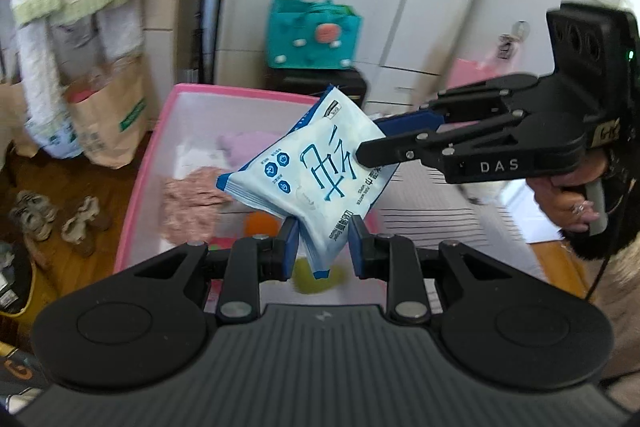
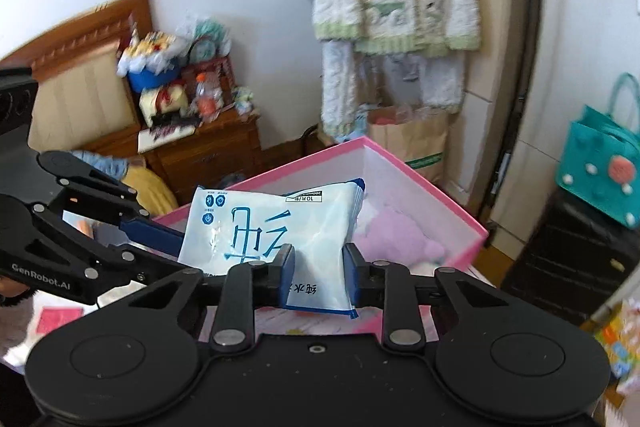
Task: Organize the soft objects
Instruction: 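Lift the wipes packet with the left tool and carry it into the pink box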
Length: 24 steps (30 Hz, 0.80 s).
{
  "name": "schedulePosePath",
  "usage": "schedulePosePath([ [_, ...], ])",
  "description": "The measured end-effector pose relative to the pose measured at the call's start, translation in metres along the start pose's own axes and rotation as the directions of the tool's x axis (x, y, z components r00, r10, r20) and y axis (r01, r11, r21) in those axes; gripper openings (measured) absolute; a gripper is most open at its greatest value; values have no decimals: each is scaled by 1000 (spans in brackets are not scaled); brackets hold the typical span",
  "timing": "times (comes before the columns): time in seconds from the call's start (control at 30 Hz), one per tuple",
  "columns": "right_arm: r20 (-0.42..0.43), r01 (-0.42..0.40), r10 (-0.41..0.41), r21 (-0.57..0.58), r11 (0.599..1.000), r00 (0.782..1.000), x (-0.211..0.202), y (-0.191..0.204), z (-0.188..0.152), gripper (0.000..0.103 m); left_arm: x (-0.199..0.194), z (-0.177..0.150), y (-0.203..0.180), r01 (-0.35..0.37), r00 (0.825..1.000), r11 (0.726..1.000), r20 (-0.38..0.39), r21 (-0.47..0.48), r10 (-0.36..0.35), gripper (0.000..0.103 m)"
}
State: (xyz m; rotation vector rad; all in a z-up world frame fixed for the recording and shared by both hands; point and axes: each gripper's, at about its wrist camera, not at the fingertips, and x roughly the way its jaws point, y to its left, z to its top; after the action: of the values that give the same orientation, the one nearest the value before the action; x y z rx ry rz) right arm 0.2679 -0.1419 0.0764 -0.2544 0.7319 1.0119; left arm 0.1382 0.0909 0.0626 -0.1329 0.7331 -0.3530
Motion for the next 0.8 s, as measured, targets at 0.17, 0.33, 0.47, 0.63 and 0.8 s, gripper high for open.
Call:
schedulePosePath([
  [0.17, -73, -40, 38, -27, 999, 997, 54, -14, 17, 31, 25, 5, 29, -78, 997, 996, -28, -42, 77, 25],
  [0.33, -130, -85, 82, -19, 996, 988, 92, -28, 27, 31, 57, 10, 54, -139, 987, 988, -87, -69, 133, 25],
  [0.47, -164, -100, 98, -4, 995, 982, 110, -34, 30, 31, 72, 8, 65, -142, 984, 984, -122, -103, 129, 25],
  [0.63, -198, -98, 96, 5, 995, 975, 127, -37, 33, 32, 79, 5, 61, -162, 979, 986, -134, -44, 154, 25],
  [0.8, -204, -45, 45, 2, 999, 978, 134, -38, 33, 34, 88, 5, 61, -173, 972, 985, -169, -27, 166, 27],
])
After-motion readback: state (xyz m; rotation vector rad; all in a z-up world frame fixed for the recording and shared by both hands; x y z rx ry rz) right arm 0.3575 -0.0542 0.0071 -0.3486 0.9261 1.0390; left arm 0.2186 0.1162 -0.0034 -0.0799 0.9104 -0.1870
